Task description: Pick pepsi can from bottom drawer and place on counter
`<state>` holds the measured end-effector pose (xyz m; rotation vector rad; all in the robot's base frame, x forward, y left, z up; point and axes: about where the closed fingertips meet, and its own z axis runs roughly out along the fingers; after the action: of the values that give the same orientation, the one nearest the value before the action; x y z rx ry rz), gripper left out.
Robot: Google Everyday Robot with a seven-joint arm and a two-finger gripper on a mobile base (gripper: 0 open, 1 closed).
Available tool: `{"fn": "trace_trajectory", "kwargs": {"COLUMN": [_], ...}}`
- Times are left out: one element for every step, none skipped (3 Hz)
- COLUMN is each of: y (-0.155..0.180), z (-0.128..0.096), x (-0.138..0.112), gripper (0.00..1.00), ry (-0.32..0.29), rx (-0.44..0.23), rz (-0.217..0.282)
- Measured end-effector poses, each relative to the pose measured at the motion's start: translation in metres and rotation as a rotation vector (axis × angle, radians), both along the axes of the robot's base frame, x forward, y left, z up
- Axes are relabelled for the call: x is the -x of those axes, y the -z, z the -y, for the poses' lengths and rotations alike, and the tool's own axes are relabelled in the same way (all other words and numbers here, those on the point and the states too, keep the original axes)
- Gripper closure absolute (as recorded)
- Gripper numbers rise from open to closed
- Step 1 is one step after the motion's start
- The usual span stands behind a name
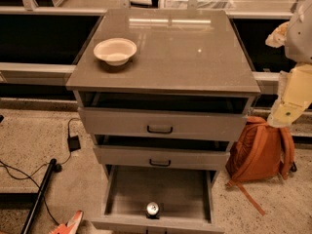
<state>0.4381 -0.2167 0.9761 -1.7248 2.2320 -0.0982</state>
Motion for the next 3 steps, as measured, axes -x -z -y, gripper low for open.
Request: {"fn": "trace_trajectory", "kwargs": {"y": [0.000, 0.020, 0.091], "z": [0.000, 0.001, -0.009], "x": [0.000, -0.009, -0.013], "gripper": [0.00, 0.00, 0.00], "ry": [0.000, 0.009, -0.047], "rx": [0.000, -0.055, -0.209], "rz": [0.000, -0.037, -0.111]}}
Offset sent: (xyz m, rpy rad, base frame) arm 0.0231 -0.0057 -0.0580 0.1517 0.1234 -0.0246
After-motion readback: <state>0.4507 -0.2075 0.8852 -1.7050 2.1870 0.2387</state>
